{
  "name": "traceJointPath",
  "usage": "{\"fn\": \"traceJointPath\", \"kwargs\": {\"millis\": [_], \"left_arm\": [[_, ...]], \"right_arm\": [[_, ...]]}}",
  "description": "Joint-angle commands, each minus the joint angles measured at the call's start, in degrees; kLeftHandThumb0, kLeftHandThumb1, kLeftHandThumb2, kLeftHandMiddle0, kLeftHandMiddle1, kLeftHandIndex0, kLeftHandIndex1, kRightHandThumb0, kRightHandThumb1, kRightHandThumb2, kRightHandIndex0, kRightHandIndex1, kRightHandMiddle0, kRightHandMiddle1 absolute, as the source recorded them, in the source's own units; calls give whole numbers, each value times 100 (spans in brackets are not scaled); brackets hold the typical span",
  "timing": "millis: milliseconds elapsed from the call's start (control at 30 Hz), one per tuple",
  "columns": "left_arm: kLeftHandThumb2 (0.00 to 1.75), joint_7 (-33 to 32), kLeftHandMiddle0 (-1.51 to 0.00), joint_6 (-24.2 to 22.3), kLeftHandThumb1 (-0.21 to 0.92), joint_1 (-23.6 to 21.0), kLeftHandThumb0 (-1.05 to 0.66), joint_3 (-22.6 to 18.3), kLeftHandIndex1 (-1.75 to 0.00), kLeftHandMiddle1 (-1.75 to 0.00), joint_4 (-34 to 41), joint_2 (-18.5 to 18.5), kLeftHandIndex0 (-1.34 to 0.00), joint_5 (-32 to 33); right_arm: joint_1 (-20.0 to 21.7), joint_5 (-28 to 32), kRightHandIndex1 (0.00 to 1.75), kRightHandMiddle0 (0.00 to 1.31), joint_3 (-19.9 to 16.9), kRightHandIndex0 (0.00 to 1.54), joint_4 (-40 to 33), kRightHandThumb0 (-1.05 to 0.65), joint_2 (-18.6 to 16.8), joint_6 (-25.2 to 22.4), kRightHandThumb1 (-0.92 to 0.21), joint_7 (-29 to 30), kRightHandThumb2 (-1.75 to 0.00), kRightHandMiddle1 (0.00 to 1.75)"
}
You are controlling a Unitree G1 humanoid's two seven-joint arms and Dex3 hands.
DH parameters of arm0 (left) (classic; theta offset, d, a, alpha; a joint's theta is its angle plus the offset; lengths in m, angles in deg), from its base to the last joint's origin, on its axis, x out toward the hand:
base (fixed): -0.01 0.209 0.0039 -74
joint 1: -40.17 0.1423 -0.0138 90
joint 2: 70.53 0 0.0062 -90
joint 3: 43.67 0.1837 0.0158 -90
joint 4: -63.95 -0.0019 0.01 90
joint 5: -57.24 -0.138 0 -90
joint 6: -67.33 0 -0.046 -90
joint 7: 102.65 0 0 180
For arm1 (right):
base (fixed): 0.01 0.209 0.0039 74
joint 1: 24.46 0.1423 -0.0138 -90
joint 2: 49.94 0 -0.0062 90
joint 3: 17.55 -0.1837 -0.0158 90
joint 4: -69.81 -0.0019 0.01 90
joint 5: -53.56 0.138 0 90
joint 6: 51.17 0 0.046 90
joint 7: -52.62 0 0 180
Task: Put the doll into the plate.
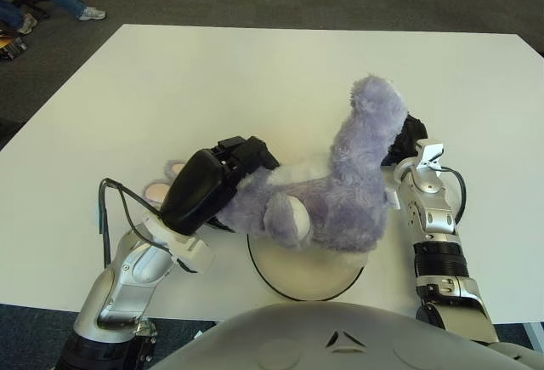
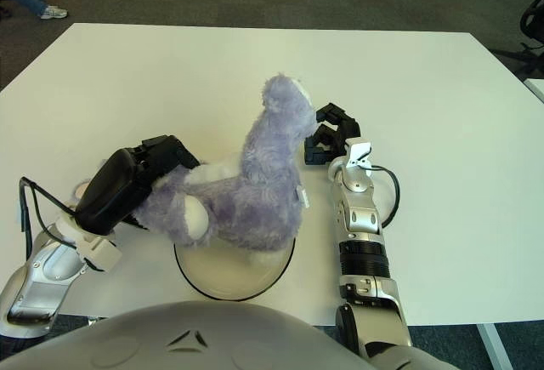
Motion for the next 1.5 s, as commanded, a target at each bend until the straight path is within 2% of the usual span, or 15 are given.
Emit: {"fn": "traceJointPath", "kwargs": {"millis": [0, 33, 67, 100, 133, 167, 200, 233, 267, 300, 367, 433, 600, 933, 1467], "left_arm": [[132, -46, -66, -119, 26, -50, 0, -112, -158, -171, 67, 136, -54, -114], [117, -47, -58, -128, 38, -42, -1, -121, -155, -172, 74, 159, -46, -118], [108, -36, -53, -149, 46, -21, -1, -131, -154, -173, 92, 186, -42, -96], [100, -14, -49, -171, 52, -4, 7, -135, -151, -172, 114, 209, -34, -67], [87, 4, -41, -188, 59, 9, -1, -139, -143, -165, 130, 227, -23, -48], [84, 14, -34, -186, 58, 38, -22, -146, -136, -156, 147, 237, -14, -24], [81, 20, -29, -181, 60, 57, -39, -151, -126, -137, 157, 244, -9, -12], [79, 19, -27, -162, 60, 83, -45, -155, -122, -130, 161, 247, -7, -3], [71, 20, -25, -149, 68, 101, -59, -158, -111, -110, 164, 251, -5, 3], [62, 17, -25, -132, 74, 109, -67, -159, -104, -95, 160, 256, -3, 10], [55, -20, -25, -71, 83, 121, -76, -160, -91, -77, 143, 270, -1, -19], [53, -47, -25, -19, 87, 129, -82, -171, -83, -67, 129, 274, -1, -61], [72, -76, -22, 108, 91, 168, -94, -220, -58, -43, 119, 269, 0, -138], [99, -157, -19, 342, 92, 166, -104, -328, -38, -28, 60, 290, 0, -328], [116, -51, -17, 439, 92, 191, -105, -419, -49, -20, 122, 245, 0, -344]], "right_arm": [[-120, -53, 175, 77, 12, 90, 43, -2, 10, -163, 5, 14, -167, 152], [-120, -53, 175, 77, 13, 90, 43, -2, 12, -166, 5, 13, -167, 152], [-120, -50, 175, 77, 13, 90, 40, -2, 13, -172, 5, 9, -166, 152], [-114, -42, 175, 77, 8, 90, 40, -2, 19, -181, 5, 1, -166, 152], [-110, -37, 175, 77, 5, 89, 40, -2, 22, -188, 5, -5, -166, 152], [-107, -29, 175, 77, 2, 89, 40, -2, 24, -193, 5, -12, -166, 151], [-105, -25, 175, 77, 0, 89, 39, -2, 25, -195, 5, -15, -166, 152], [-105, -16, 175, 76, -4, 89, 38, -2, 22, -190, 5, -21, -166, 152], [-106, -10, 175, 76, -7, 89, 37, -2, 19, -187, 5, -25, -166, 152], [-106, -4, 175, 76, -10, 89, 37, -2, 16, -182, 5, -28, -166, 152], [-92, 6, 175, 77, -19, 89, 59, -2, 22, -168, 4, -42, -165, 152], [-86, 4, 175, 77, -21, 89, 69, -2, 27, -161, 4, -47, -165, 151], [-89, -21, 175, 76, -11, 89, 67, -2, 34, -158, 4, -40, -165, 151], [-74, -12, 175, 75, -14, 91, 83, -2, 50, -181, 6, -45, -169, 157], [-96, -29, 175, 77, -4, 91, 29, -2, 53, -223, 7, -31, -169, 154]]}}
